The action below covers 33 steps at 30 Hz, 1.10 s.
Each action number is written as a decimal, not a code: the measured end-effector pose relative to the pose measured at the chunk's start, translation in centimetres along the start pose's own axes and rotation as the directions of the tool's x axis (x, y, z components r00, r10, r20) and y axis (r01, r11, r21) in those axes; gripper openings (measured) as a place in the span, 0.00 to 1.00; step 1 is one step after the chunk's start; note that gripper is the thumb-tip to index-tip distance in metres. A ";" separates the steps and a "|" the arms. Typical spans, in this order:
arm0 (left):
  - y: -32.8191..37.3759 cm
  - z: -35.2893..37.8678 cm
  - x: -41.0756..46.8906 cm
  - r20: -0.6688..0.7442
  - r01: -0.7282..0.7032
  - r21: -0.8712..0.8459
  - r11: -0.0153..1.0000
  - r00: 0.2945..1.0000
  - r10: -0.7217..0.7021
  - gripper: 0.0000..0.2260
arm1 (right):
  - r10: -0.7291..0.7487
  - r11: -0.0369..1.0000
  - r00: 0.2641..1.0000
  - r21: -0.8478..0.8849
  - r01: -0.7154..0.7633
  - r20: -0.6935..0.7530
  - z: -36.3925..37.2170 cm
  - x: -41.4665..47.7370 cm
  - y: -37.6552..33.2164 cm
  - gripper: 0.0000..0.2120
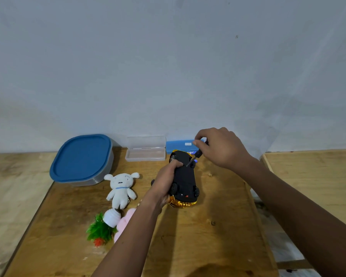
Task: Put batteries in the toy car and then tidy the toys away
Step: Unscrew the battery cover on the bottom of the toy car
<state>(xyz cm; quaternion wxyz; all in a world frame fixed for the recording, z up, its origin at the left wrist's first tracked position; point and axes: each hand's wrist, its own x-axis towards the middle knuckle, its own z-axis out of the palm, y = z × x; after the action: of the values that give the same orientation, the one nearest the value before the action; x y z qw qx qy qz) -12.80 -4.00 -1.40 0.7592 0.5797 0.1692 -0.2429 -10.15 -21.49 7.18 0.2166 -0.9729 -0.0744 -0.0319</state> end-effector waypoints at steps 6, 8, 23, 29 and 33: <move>0.0 -0.2 0.3 0.003 0.006 -0.045 0.999 1.000 -0.006 0.16 | -0.053 0.974 0.982 0.228 0.011 0.179 -1.0 -0.1 0.1 0.15; -0.1 0.0 0.2 0.011 0.017 -0.068 0.998 1.000 -0.016 0.17 | -0.060 0.979 0.978 0.202 0.018 0.202 -1.3 0.1 0.2 0.16; 0.2 -0.6 1.0 0.013 0.040 -0.065 0.997 0.999 -0.039 0.19 | -0.065 0.998 0.977 0.028 0.061 0.203 -1.4 0.7 0.4 0.08; 0.1 -1.0 1.2 0.047 0.076 -0.172 0.982 0.997 -0.069 0.16 | -0.061 0.997 0.971 0.049 0.051 0.231 -1.8 0.7 0.2 0.09; 0.0 -1.1 1.1 0.066 0.088 -0.238 0.967 0.995 -0.075 0.16 | -0.065 0.996 0.971 0.069 0.050 0.231 -1.8 0.7 0.3 0.10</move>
<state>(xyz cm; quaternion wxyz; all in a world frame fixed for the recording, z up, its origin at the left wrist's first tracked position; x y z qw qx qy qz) -11.82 -3.10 -2.32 0.8177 0.4688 0.1997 -0.2678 -9.42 -22.40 8.75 0.2358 -0.9601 -0.1285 0.0784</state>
